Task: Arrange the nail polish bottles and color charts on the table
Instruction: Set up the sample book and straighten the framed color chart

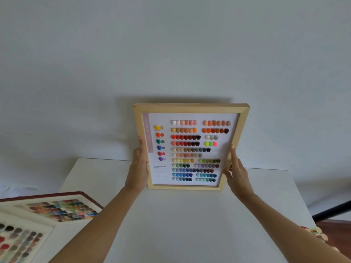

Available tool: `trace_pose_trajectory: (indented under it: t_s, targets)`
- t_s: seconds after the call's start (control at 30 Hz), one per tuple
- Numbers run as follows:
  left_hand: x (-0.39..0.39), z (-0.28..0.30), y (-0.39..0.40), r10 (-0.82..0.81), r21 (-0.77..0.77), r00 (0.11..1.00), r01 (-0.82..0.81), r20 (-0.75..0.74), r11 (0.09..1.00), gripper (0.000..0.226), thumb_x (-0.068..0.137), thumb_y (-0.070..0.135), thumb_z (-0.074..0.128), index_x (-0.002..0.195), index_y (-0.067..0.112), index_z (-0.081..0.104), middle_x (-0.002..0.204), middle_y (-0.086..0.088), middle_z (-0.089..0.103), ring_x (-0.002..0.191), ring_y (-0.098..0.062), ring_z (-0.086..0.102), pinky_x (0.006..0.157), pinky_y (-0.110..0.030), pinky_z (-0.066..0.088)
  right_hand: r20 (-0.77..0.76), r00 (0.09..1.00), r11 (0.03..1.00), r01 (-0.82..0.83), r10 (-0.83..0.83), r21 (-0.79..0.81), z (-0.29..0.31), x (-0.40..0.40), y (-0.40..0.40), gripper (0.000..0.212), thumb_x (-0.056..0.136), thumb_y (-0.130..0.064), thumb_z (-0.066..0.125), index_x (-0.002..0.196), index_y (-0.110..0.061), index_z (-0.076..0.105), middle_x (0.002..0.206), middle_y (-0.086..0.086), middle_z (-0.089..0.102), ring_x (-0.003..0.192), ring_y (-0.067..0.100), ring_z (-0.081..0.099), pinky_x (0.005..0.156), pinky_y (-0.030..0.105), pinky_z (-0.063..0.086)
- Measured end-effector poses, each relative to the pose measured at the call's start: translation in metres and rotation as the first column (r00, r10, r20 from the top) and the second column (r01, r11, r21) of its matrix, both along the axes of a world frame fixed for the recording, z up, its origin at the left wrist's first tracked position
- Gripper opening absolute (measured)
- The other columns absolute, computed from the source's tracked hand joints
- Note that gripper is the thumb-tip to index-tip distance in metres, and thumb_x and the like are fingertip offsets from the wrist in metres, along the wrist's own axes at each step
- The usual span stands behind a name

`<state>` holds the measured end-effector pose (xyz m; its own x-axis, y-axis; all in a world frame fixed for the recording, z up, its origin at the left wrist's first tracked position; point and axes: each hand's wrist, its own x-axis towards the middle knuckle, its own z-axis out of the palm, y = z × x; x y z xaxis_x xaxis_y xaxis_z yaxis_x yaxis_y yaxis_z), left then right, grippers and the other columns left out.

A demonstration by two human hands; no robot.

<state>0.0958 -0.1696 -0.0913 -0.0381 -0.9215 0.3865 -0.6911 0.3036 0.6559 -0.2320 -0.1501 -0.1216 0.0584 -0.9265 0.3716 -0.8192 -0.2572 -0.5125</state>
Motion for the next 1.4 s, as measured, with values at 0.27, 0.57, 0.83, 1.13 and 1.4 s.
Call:
trace_pose_trajectory:
  t_s: [0.27, 0.57, 0.83, 1.13, 1.4]
  targets:
    - [0.005, -0.003, -0.021, -0.012, -0.003, 0.998, 0.012, 0.068, 1.0, 0.108, 0.085, 0.001, 0.063, 0.145, 0.038, -0.018, 0.133, -0.009, 0.036, 0.113, -0.005, 0.047, 0.078, -0.03, 0.057, 0.038, 0.999, 1.0, 0.029, -0.029, 0.003, -0.008, -0.001, -0.011, 0.088, 0.089, -0.005, 0.059, 0.15, -0.024, -0.002, 0.113, 0.016, 0.051, 0.083, 0.015, 0.058, 0.074, 0.04, 0.058]
    - [0.004, -0.004, -0.02, 0.004, 0.012, 0.997, -0.005, 0.083, 1.0, 0.105, 0.085, 0.004, 0.064, 0.148, 0.031, -0.015, 0.134, -0.01, 0.037, 0.113, -0.005, 0.047, 0.079, -0.029, 0.057, 0.041, 0.998, 0.999, 0.04, -0.04, 0.007, -0.01, 0.0, -0.009, 0.092, 0.087, -0.005, 0.062, 0.149, -0.026, -0.003, 0.112, 0.016, 0.052, 0.081, 0.01, 0.053, 0.074, 0.041, 0.058]
    - [-0.002, -0.003, -0.012, 0.008, 0.002, 0.997, -0.008, 0.079, 1.0, 0.107, 0.082, 0.001, 0.067, 0.149, 0.029, -0.012, 0.14, -0.009, 0.031, 0.121, -0.002, 0.039, 0.08, -0.02, 0.05, 0.053, 0.999, 1.0, 0.003, -0.004, 0.022, -0.004, -0.002, 0.001, 0.104, 0.082, 0.0, 0.067, 0.148, -0.034, -0.007, 0.119, 0.017, 0.053, 0.093, 0.022, 0.061, 0.081, 0.046, 0.056]
    - [-0.015, 0.018, 0.026, 0.095, 0.039, 0.984, -0.102, 0.149, 0.994, 0.098, 0.082, -0.004, 0.065, 0.151, 0.021, 0.0, 0.158, -0.012, 0.005, 0.144, -0.03, 0.022, 0.086, -0.046, 0.058, 0.038, 0.999, 0.995, -0.02, 0.016, 0.096, 0.025, -0.013, 0.039, 0.11, 0.083, -0.004, 0.067, 0.141, -0.049, -0.015, 0.143, 0.014, 0.039, 0.117, 0.03, 0.053, 0.095, 0.051, 0.048]
    - [-0.058, 0.037, 0.073, 0.05, -0.034, 0.985, -0.045, 0.166, 0.998, 0.091, 0.082, 0.0, 0.067, 0.149, 0.023, 0.011, 0.158, -0.009, 0.011, 0.143, -0.03, 0.024, 0.086, -0.045, 0.056, 0.052, 0.998, 0.998, 0.043, -0.046, 0.046, 0.051, -0.056, 0.089, 0.085, 0.087, -0.007, 0.064, 0.148, -0.032, 0.01, 0.134, 0.013, 0.047, 0.111, 0.028, 0.055, 0.097, 0.044, 0.048]
